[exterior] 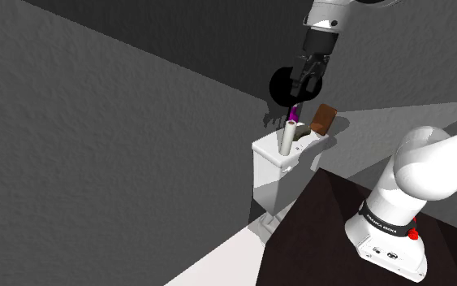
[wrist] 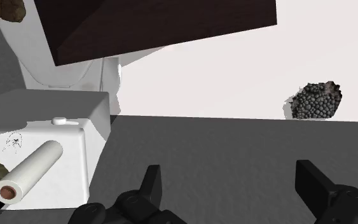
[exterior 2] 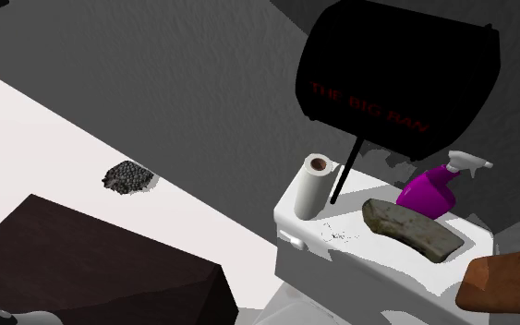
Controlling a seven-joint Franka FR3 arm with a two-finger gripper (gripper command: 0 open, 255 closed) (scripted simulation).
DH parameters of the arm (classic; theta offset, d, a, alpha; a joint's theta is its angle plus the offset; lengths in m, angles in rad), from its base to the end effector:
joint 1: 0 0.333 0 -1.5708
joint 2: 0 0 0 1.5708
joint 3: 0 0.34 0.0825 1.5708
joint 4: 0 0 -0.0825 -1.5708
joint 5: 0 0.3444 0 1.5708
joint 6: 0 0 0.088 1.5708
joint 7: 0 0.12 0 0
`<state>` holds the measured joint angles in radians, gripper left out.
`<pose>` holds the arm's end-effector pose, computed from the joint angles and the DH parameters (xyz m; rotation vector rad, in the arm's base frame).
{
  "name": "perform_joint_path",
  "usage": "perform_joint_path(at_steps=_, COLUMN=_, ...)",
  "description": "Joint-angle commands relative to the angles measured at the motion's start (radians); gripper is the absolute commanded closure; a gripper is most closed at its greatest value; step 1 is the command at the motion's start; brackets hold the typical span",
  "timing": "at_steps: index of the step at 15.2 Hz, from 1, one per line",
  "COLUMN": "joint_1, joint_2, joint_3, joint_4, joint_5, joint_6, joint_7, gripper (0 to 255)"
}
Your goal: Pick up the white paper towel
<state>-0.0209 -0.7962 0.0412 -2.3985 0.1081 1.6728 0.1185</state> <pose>0.2577 0.0215 0.5879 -3.0521 0.1784 -0.0994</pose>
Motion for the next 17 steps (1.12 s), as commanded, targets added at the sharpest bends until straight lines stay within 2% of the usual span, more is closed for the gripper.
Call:
perform_joint_path(at_steps=1, joint_1=0.0, joint_2=0.0, joint_3=0.0, joint_4=0.0, joint_5=0.0, joint_6=0.0, joint_7=0.0, gripper=0)
perform_joint_path(at_steps=9, joint_1=-0.063, joint_2=0.135, joint_3=-0.107, joint_4=-0.064, joint_5=-0.082, joint_6=0.183, joint_7=-0.121, gripper=0)
perform_joint_path(at_steps=17, joint_1=-0.117, joint_2=0.339, joint_3=-0.215, joint_4=-0.053, joint_5=-0.137, joint_6=0.369, joint_7=-0.235, gripper=0)
